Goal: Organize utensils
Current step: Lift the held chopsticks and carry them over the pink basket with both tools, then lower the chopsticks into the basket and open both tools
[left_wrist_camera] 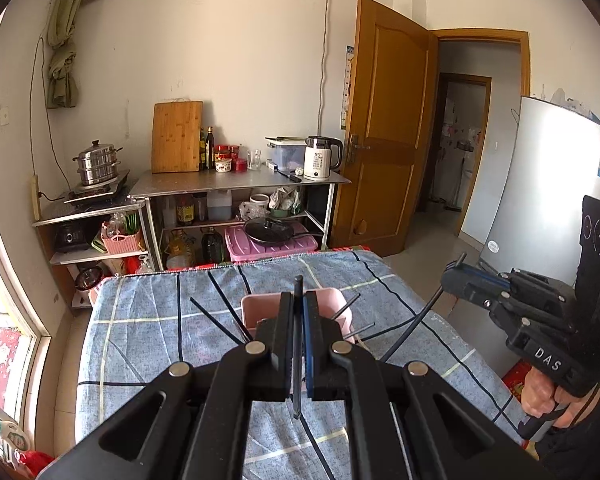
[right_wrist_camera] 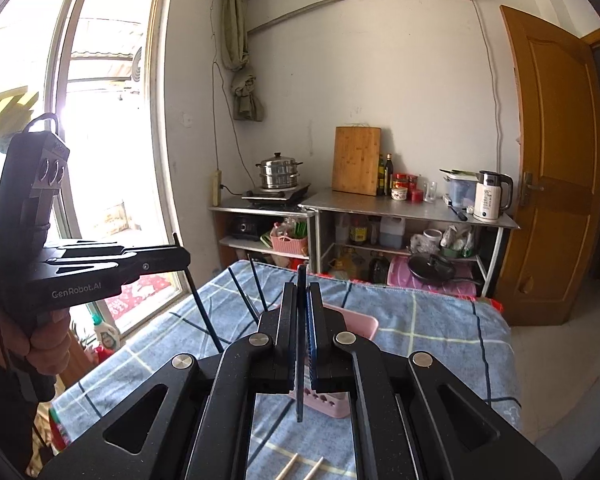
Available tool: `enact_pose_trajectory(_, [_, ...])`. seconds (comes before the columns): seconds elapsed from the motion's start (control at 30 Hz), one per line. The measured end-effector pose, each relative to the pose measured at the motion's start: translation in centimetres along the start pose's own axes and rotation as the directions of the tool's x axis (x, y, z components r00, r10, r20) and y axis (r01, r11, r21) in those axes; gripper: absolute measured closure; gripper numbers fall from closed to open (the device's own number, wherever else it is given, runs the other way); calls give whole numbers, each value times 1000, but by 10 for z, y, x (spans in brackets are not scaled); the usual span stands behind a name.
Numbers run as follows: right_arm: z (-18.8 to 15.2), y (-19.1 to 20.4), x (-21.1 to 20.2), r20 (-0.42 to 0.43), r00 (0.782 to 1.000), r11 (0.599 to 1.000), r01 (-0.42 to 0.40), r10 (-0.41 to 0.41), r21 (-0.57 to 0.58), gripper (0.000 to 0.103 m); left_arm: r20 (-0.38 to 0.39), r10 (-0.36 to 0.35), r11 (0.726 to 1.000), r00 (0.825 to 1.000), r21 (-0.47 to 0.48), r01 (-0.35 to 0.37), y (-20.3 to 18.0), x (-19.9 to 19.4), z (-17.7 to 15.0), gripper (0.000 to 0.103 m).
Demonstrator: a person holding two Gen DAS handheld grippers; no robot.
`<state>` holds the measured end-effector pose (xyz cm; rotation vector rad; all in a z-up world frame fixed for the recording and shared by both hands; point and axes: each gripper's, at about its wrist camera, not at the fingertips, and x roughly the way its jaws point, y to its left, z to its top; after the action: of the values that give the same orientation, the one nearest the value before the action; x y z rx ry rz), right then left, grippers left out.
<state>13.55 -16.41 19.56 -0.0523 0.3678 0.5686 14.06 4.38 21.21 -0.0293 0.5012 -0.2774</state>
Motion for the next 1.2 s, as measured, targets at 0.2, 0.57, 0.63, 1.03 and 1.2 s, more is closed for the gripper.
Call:
enact_pose_trajectory(0.2, [20, 12, 7, 60, 998, 999, -35, 36, -19, 99, 64, 13, 1000, 998, 15, -14, 3, -8, 33, 98])
enact_pose_trajectory(0.57, [36, 1, 41, 136, 991, 1000, -19, 16, 18, 99, 96, 39, 999, 995, -3, -39, 24, 32, 52, 98])
enact_pose_trajectory(0.63, [35, -1, 48, 145, 989, 1000, 0, -3, 17, 99, 94, 36, 999, 995, -11, -35, 29, 44, 47, 98])
enact_pose_trajectory(1.03, [1, -17, 92, 11, 999, 998, 39, -40, 45, 99, -12, 23, 998, 1000, -50, -23, 42, 95, 2, 98])
enact_pose_trajectory(1.2, [-15, -22, 107, -79, 996, 998, 42, -37, 56, 99, -90, 34, 998, 995, -58, -39, 45, 117, -15, 98])
